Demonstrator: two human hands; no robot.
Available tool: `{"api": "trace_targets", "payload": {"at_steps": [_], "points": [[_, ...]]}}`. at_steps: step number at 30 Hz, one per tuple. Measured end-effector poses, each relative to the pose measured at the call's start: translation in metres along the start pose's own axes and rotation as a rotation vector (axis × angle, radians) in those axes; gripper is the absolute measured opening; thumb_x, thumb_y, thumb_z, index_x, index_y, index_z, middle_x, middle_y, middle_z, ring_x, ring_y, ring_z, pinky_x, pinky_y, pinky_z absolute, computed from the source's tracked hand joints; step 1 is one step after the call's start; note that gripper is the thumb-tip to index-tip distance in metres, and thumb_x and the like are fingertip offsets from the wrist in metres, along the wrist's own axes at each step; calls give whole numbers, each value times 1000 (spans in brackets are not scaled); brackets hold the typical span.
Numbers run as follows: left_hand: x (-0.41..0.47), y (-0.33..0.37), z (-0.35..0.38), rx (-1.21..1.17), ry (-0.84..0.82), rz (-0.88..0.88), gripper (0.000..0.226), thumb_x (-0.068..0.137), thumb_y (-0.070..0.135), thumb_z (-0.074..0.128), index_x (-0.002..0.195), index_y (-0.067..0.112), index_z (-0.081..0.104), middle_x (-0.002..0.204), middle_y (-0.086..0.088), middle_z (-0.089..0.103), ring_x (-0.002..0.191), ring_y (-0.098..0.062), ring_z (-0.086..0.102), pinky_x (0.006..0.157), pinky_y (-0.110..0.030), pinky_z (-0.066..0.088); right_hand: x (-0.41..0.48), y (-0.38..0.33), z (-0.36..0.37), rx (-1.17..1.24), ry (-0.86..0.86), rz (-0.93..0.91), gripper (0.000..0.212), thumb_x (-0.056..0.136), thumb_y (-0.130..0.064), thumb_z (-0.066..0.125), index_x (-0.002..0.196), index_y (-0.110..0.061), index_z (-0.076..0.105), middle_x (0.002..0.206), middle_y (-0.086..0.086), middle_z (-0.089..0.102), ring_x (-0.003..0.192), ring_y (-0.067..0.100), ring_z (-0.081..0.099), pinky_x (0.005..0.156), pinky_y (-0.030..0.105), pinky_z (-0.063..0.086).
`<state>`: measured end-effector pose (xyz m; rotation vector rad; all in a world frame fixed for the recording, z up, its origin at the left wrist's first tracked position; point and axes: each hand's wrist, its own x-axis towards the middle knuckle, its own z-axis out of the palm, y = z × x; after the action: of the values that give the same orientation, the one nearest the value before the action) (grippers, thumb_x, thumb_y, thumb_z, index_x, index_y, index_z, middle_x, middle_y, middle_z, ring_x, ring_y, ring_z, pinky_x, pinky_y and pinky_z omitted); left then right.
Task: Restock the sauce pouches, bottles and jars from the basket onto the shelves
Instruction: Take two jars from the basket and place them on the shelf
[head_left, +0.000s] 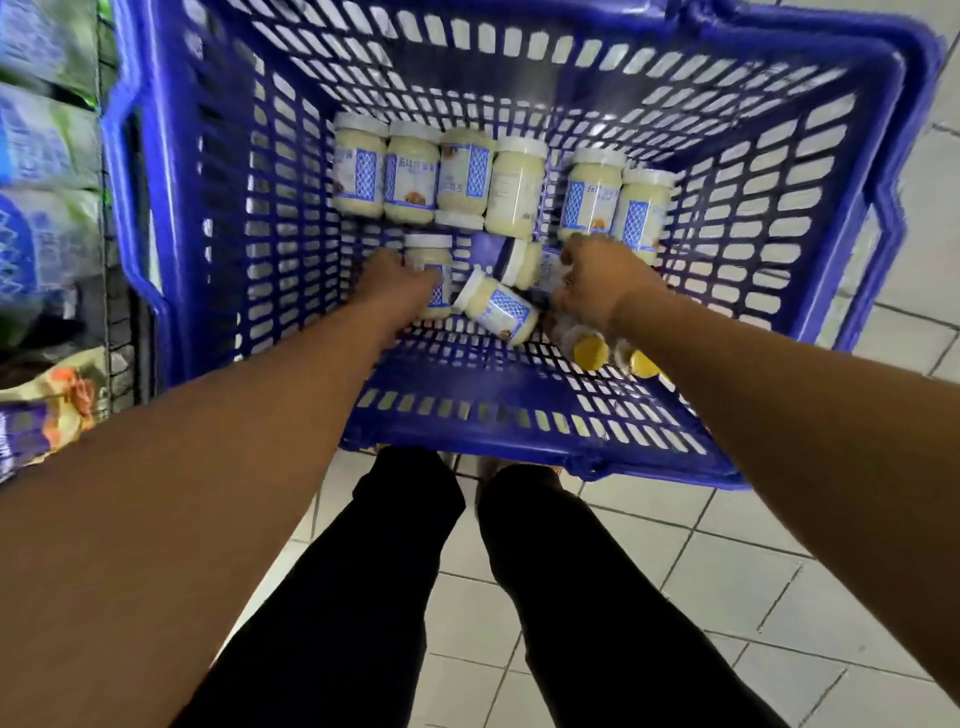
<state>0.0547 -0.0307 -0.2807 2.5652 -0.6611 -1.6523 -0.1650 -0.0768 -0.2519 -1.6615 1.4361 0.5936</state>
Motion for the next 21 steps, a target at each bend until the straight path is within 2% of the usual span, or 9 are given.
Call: {"api": "trace_targets", "payload": {"at_steps": [2, 3, 5, 7, 9, 11, 14, 18, 21], "points": [[16, -2, 9, 31, 14, -12, 60, 84, 35, 74, 131, 8, 49, 117, -3, 56, 103, -22, 57, 78, -27, 41, 15, -6, 7, -204, -2, -66, 57, 90, -26, 68, 138, -5, 45, 138, 18, 46, 131, 37, 40, 95, 49, 46], [23, -3, 14, 47, 24, -16, 72, 83, 36, 75, 139, 6, 42, 128, -6, 54, 112, -24, 56, 81, -27, 42, 21, -8, 10, -292, -14, -85, 63, 89, -30, 70, 140, -6, 43, 142, 17, 43, 135, 37, 36, 95, 52, 47], [32, -5, 21, 62, 18, -27, 85, 81, 38, 78, 147, 7, 33, 144, -10, 48, 125, -28, 52, 92, -29, 44, 31, -13, 16, -409, -44, -95, 71, 87, -36, 73, 142, -6, 39, 144, 15, 40, 136, 35, 33, 94, 53, 47], [39, -7, 26, 52, 7, -32, 93, 81, 37, 79, 151, 7, 25, 149, -12, 43, 130, -28, 49, 101, -33, 44, 40, -16, 20, -471, -64, -82, 79, 85, -41, 74, 145, -6, 36, 145, 14, 39, 136, 33, 33, 93, 51, 47], [42, -8, 30, 82, 18, -8, 93, 82, 37, 78, 151, 6, 24, 147, -12, 45, 129, -28, 49, 98, -32, 43, 48, -17, 24, -527, -58, -77, 79, 85, -42, 73, 144, -6, 36, 144, 14, 41, 136, 33, 33, 88, 47, 48], [45, -9, 32, 142, 38, 23, 87, 83, 37, 77, 149, 6, 28, 144, -12, 49, 127, -29, 52, 95, -32, 44, 55, -18, 29, -598, -24, -80, 70, 88, -40, 70, 141, -6, 40, 141, 14, 43, 133, 32, 35, 83, 42, 46], [51, -12, 30, 161, 27, 61, 79, 82, 38, 78, 142, 7, 36, 137, -10, 54, 121, -27, 56, 82, -28, 43, 59, -18, 38, -666, 33, -67, 56, 93, -35, 64, 137, -6, 44, 138, 14, 44, 129, 31, 37, 83, 39, 45], [55, -17, 20, 178, -43, 111, 76, 80, 40, 79, 138, 10, 40, 127, -5, 57, 101, -20, 55, 76, -27, 41, 60, -14, 37, -617, 9, -95, 66, 86, -39, 72, 135, -7, 42, 135, 13, 50, 131, 31, 36, 82, 40, 45], [49, -20, 12, 152, -63, 155, 70, 80, 39, 79, 134, 14, 43, 113, 3, 57, 95, -15, 53, 76, -27, 41, 56, -12, 28, -478, -28, -127, 76, 77, -40, 80, 133, -11, 38, 123, 10, 61, 130, 30, 37, 68, 41, 40]]}}
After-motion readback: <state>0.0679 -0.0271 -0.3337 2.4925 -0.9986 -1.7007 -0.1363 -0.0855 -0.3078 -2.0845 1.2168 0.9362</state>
